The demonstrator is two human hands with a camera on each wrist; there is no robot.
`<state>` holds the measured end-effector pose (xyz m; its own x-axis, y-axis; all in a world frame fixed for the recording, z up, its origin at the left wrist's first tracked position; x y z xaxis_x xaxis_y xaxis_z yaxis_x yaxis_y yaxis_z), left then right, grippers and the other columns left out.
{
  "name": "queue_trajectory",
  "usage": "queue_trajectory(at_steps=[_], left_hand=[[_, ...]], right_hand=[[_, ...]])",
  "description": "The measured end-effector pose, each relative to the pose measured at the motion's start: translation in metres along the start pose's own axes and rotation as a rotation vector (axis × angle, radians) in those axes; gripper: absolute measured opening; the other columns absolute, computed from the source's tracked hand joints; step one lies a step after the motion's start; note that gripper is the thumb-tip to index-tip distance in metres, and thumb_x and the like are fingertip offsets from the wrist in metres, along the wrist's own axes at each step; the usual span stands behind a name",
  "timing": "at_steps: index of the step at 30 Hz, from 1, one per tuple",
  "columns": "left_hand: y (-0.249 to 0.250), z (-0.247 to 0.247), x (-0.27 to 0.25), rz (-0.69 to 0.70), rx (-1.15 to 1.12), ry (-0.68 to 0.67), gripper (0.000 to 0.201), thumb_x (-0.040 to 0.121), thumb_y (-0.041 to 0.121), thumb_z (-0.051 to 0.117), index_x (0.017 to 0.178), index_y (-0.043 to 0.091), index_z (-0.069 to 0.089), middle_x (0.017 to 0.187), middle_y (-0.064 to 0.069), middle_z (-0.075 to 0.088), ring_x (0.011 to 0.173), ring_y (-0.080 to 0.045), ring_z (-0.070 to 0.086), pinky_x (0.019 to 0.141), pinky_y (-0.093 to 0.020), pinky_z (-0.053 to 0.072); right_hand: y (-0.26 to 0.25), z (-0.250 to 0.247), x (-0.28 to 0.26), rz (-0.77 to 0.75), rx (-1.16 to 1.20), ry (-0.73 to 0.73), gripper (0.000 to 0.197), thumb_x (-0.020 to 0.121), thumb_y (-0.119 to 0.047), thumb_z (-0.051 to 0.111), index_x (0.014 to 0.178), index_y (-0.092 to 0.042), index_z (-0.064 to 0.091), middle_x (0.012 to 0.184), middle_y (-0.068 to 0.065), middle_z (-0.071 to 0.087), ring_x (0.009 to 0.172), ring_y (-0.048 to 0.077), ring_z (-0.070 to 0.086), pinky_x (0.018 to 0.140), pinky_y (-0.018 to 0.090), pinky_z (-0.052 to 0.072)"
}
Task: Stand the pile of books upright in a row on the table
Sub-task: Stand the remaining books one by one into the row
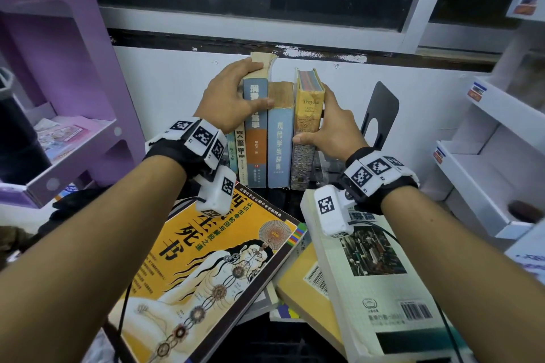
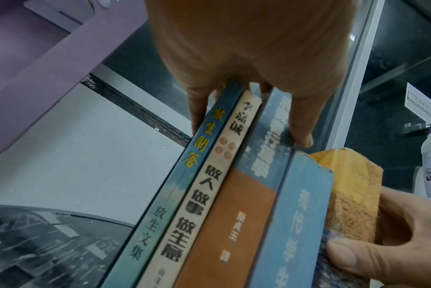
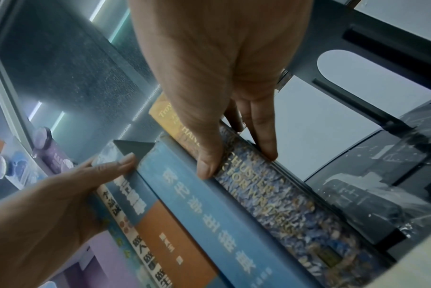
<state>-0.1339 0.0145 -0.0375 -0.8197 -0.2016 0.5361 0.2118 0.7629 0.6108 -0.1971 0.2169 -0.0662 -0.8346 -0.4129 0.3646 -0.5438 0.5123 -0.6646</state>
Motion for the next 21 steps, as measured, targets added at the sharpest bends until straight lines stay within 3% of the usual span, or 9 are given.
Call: queue_trajectory(at_steps=[4, 10, 14, 19, 21], left_hand=[[0.0, 0.001, 0.0, 0.004, 0.011, 0.014, 0.068, 0.075, 0.039, 0.078, 0.135, 0.026, 0.05, 0.149, 0.002, 0.042, 0.131, -0.016, 0.044, 0.111, -0.039, 0.037], [-0.001, 0.002, 0.0, 0.011, 0.017, 0.021, 0.067, 0.075, 0.04, 0.077, 0.135, 0.027, 0.05, 0.147, 0.003, 0.043, 0.129, -0.016, 0.045, 0.109, -0.04, 0.039], [0.0, 0.003, 0.001, 0.017, 0.023, 0.014, 0.067, 0.076, 0.04, 0.077, 0.135, 0.027, 0.049, 0.148, 0.003, 0.042, 0.13, -0.016, 0.045, 0.109, -0.042, 0.039], [0.002, 0.004, 0.0, 0.024, 0.03, 0.023, 0.067, 0.076, 0.039, 0.077, 0.135, 0.025, 0.049, 0.147, 0.001, 0.044, 0.129, -0.017, 0.046, 0.108, -0.042, 0.04], [0.002, 0.004, 0.0, 0.025, 0.032, 0.025, 0.067, 0.075, 0.04, 0.077, 0.135, 0.025, 0.049, 0.147, 0.001, 0.044, 0.13, -0.018, 0.046, 0.108, -0.042, 0.04]], right_hand=[[0.005, 0.006, 0.004, 0.023, -0.014, 0.038, 0.107, 0.065, -0.022, 0.09, 0.149, -0.026, 0.024, 0.114, 0.006, 0.067, 0.104, 0.021, 0.064, 0.089, 0.025, 0.045], [0.009, 0.008, 0.004, 0.045, -0.017, 0.037, 0.111, 0.064, -0.027, 0.09, 0.149, -0.031, 0.019, 0.112, 0.006, 0.067, 0.105, 0.022, 0.064, 0.094, 0.035, 0.052], [0.008, 0.009, 0.001, 0.05, -0.02, 0.031, 0.114, 0.063, -0.03, 0.091, 0.15, -0.031, 0.018, 0.114, 0.004, 0.067, 0.106, 0.021, 0.064, 0.093, 0.033, 0.051], [0.007, 0.013, -0.002, 0.044, -0.026, 0.065, 0.114, 0.063, -0.034, 0.09, 0.151, -0.032, 0.017, 0.12, 0.005, 0.066, 0.111, 0.025, 0.062, 0.097, 0.039, 0.05], [0.006, 0.013, -0.003, 0.033, -0.014, 0.079, 0.112, 0.065, -0.032, 0.089, 0.151, -0.032, 0.018, 0.121, 0.004, 0.066, 0.112, 0.023, 0.062, 0.098, 0.035, 0.049]])
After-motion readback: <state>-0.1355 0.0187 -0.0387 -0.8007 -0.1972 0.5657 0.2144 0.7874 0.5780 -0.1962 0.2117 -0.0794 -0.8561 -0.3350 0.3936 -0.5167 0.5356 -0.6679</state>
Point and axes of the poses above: each hand's wrist, its own x-axis towards the middle knuckle, its own z-axis out of the palm, y = z × x, the point moved 3 cm from there along x, towards the middle knuckle
